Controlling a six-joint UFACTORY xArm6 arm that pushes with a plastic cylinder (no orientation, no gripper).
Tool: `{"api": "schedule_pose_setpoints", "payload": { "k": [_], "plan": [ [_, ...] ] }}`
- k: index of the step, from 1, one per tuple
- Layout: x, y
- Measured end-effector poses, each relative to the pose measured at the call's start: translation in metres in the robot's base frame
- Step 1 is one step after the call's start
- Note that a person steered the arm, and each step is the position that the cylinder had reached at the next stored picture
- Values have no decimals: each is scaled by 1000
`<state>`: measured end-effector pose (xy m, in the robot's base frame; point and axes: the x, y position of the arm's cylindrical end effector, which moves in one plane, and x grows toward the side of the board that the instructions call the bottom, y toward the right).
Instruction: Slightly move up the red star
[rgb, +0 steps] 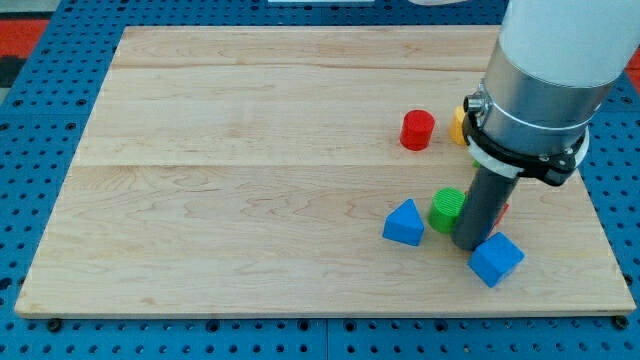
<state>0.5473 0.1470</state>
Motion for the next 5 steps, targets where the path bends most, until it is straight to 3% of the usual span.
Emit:
{"api": "schedule_pose_setpoints", "payload": {
  "k": [5],
  "plan": [
    [-58, 17]
  ]
}}
